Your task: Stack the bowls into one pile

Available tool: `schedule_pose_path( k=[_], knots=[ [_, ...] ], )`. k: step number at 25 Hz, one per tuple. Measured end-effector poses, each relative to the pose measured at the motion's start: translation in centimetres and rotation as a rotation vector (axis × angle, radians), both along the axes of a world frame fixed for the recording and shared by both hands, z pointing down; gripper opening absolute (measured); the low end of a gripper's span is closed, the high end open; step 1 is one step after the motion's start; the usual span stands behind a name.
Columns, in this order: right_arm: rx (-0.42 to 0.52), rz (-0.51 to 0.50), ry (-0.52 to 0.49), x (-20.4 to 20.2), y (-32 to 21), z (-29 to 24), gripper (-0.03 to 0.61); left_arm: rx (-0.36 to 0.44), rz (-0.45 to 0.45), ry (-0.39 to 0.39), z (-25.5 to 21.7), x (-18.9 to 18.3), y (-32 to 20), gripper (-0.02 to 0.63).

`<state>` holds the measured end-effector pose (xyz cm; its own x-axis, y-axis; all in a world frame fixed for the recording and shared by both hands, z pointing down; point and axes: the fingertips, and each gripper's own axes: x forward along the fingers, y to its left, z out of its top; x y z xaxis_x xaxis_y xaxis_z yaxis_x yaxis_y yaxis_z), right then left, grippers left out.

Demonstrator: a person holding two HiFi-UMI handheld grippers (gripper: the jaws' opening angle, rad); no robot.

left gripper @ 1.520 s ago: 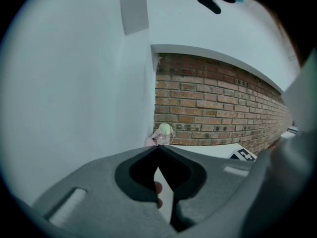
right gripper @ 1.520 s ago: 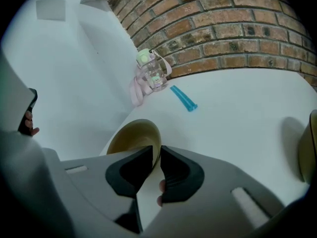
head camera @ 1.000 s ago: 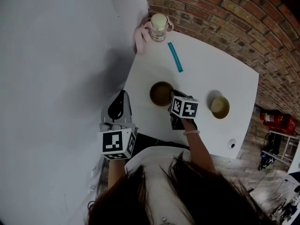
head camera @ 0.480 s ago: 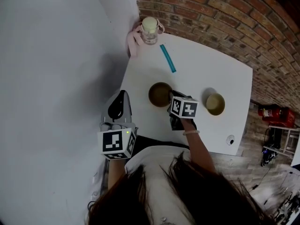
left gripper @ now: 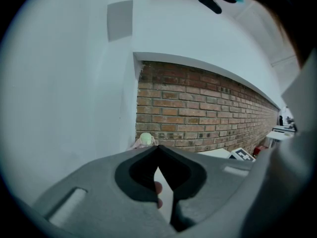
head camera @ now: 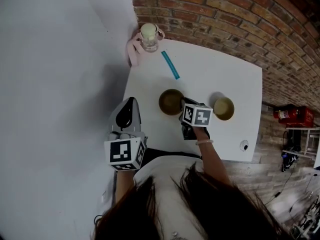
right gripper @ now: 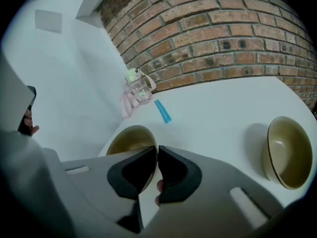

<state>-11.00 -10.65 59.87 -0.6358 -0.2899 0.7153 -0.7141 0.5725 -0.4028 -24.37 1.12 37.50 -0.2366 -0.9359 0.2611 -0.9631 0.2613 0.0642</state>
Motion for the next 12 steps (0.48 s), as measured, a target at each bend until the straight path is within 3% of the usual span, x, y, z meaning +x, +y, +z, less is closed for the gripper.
schedule_pose_path(
  k=[12],
  knots=[
    [0.02, 0.067, -0.012, 2.6, -1.1, -0.9, 0.026, 0.021, 0.075, -0.012, -0.8, 2.1, -1.8, 0.0]
  ],
)
